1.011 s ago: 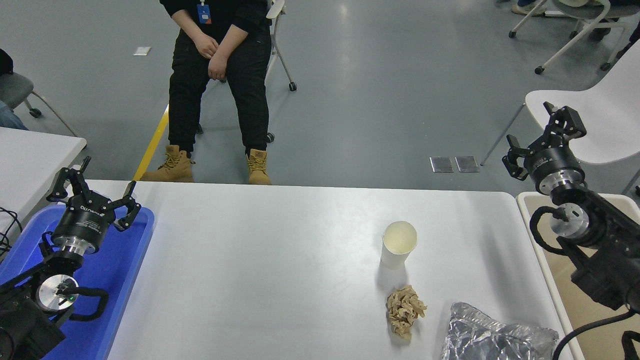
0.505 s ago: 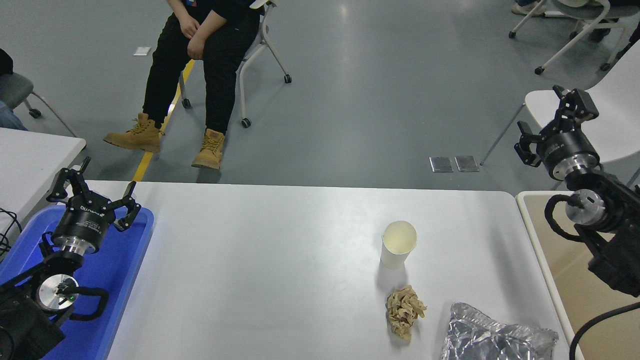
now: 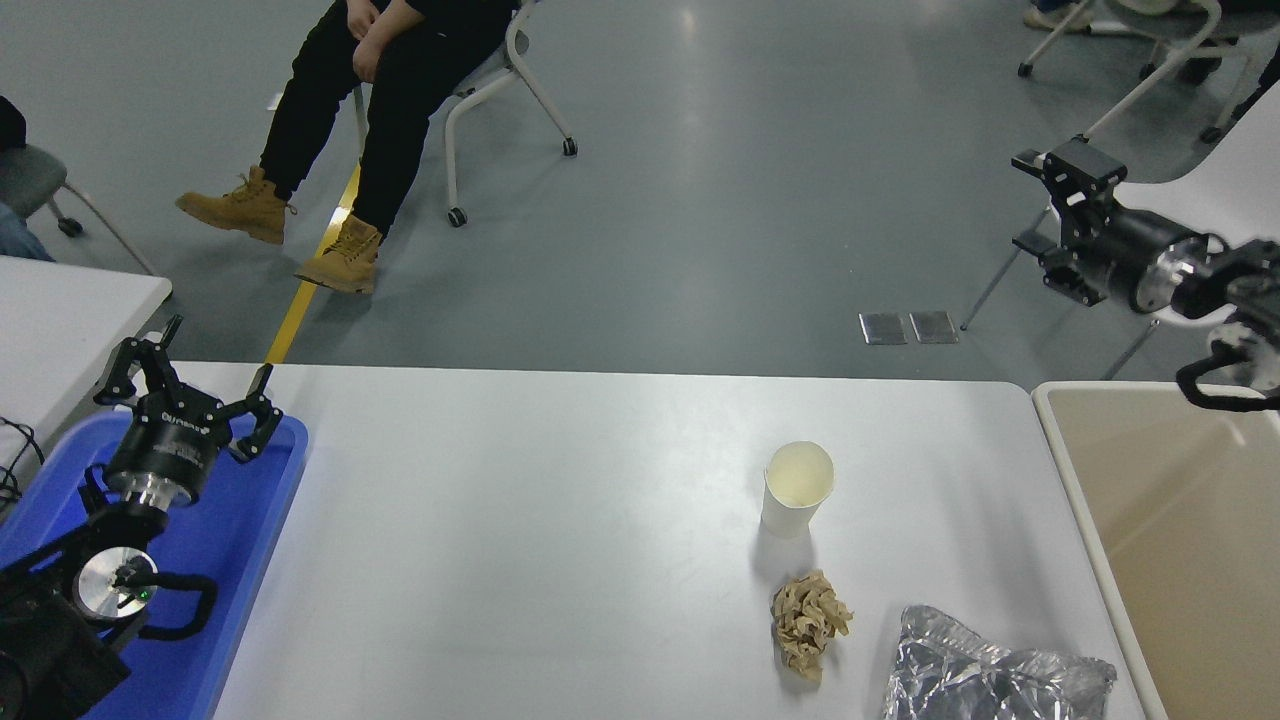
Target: Clean the table surface
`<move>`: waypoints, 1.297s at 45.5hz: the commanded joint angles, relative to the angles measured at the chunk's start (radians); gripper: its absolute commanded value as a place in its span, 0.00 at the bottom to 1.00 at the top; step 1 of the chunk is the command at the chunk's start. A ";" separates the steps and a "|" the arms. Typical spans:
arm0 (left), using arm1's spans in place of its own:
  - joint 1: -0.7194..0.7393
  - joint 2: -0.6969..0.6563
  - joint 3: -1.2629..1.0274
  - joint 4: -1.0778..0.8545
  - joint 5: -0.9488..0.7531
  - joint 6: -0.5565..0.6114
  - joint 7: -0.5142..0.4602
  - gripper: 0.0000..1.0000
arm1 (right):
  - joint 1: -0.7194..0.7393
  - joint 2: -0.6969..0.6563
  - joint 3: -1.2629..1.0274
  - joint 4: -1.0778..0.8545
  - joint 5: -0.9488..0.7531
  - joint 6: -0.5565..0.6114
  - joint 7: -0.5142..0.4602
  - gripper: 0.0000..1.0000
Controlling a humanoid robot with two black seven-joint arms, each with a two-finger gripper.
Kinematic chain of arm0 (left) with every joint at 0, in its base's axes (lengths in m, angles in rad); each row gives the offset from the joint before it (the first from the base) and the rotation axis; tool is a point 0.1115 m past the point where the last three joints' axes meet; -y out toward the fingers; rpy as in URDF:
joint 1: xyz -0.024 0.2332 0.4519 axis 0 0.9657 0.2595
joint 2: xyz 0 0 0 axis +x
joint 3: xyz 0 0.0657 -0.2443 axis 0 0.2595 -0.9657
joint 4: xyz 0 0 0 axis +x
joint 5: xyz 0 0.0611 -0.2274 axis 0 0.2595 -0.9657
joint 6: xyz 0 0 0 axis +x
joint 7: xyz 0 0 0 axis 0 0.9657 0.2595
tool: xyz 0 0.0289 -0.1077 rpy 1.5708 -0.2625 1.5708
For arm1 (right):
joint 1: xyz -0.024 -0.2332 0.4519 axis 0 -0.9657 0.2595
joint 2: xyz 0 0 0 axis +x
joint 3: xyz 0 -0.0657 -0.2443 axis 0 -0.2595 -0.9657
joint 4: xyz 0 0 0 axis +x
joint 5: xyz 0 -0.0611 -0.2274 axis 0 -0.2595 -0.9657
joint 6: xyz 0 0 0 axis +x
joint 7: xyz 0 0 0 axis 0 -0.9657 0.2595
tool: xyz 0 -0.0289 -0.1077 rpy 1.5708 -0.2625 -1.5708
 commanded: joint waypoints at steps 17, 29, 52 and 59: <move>0.000 0.001 -0.001 0.000 -0.001 0.000 0.000 1.00 | 0.251 0.221 -0.165 0.106 -0.609 0.169 0.000 0.99; 0.000 0.001 0.001 0.000 -0.001 0.000 0.000 1.00 | 0.240 0.362 -0.243 0.117 -0.689 0.162 0.002 0.99; 0.000 0.001 0.001 0.000 -0.001 0.000 0.000 1.00 | 0.096 0.472 -0.319 0.094 -0.695 0.090 0.000 0.99; 0.000 0.001 0.001 0.000 -0.001 0.000 0.000 1.00 | 0.070 0.471 -0.322 0.066 -0.695 0.082 0.000 0.99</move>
